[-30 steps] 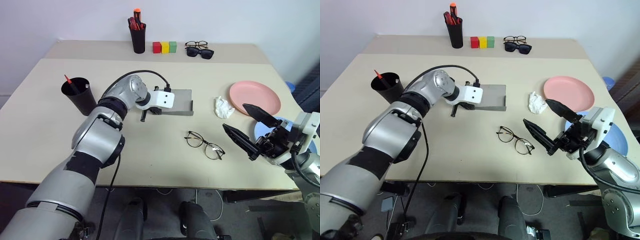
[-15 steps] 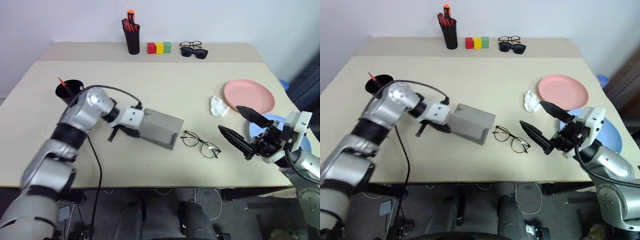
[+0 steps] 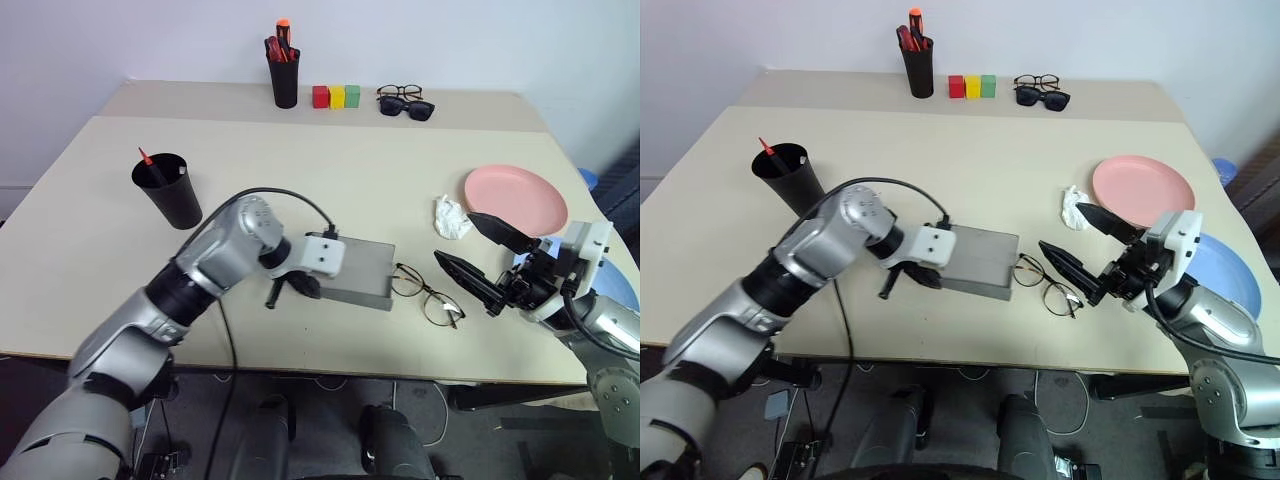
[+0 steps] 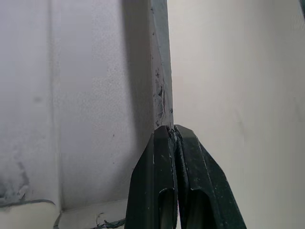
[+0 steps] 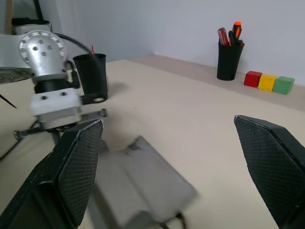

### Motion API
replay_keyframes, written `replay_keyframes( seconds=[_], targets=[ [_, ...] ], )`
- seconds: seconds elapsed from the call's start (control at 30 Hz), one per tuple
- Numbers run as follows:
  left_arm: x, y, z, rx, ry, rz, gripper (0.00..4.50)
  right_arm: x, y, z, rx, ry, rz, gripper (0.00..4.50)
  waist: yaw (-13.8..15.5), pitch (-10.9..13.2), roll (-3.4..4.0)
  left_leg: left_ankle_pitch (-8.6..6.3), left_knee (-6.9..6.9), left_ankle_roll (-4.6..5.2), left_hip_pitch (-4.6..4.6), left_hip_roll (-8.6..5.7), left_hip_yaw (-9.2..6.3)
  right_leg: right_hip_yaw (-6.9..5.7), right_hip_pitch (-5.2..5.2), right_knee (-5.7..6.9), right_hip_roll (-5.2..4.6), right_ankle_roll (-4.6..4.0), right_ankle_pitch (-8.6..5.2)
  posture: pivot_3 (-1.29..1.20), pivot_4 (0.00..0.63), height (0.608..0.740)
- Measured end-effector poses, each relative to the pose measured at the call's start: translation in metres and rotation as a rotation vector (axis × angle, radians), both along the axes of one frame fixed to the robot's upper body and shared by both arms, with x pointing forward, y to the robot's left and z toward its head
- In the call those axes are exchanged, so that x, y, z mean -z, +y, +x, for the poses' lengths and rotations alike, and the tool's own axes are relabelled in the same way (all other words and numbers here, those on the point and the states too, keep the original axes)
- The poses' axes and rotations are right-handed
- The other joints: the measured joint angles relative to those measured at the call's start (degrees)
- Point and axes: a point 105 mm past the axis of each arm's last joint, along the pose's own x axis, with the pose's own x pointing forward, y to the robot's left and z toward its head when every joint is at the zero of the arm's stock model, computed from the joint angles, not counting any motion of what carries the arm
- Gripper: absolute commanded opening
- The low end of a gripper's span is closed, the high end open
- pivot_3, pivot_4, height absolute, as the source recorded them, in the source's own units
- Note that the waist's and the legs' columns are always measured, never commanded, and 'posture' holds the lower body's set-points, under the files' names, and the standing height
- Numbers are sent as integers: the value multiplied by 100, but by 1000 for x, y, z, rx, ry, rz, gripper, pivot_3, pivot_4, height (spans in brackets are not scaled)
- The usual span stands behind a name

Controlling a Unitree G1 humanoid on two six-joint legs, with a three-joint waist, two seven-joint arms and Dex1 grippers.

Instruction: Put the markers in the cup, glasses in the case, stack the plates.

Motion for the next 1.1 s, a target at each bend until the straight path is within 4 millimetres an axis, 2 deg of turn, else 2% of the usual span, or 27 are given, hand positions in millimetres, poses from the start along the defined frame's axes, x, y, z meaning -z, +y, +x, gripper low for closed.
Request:
replay_keyframes(
  seconds=[0.23,0.3,0.47,0.73,0.93,1.1],
  targets=[
    [0,-40,20,-88,-15,-53,50,2,-10,-9,50,8,-21,4500,2,0,0,-1,0,2,0,2,-1,-1,-2,1,2,1,-1,0,150,740],
    [-1,-45,23,-94,-25,-60,50,5,-13,-16,59,27,-48,4500,5,0,0,-2,-2,2,0,2,-1,0,-2,-1,2,2,-1,0,150,740],
    [-1,-37,26,-98,-31,-52,50,25,-34,-44,114,144,-121,4500,-3,0,2,-2,-10,3,2,3,-1,0,-5,-1,2,1,-2,0,150,740],
    [2,-25,24,-48,-69,-54,50,36,-60,-88,201,276,-203,4500,-3,-3,5,-4,-12,1,5,10,0,-1,-3,-9,2,-2,-3,0,150,740],
    [2,-16,25,-46,-89,-49,50,43,-65,-107,236,343,-228,4500,-1,-8,15,-6,-18,-2,5,15,3,-4,-1,-31,2,-1,-4,0,150,740],
    [3,-18,23,-48,-89,-59,50,42,-64,-108,246,339,-236,4500,9,-15,26,-6,-21,-3,-3,21,9,-7,11,-77,6,-4,1,0,150,740]
  ],
)
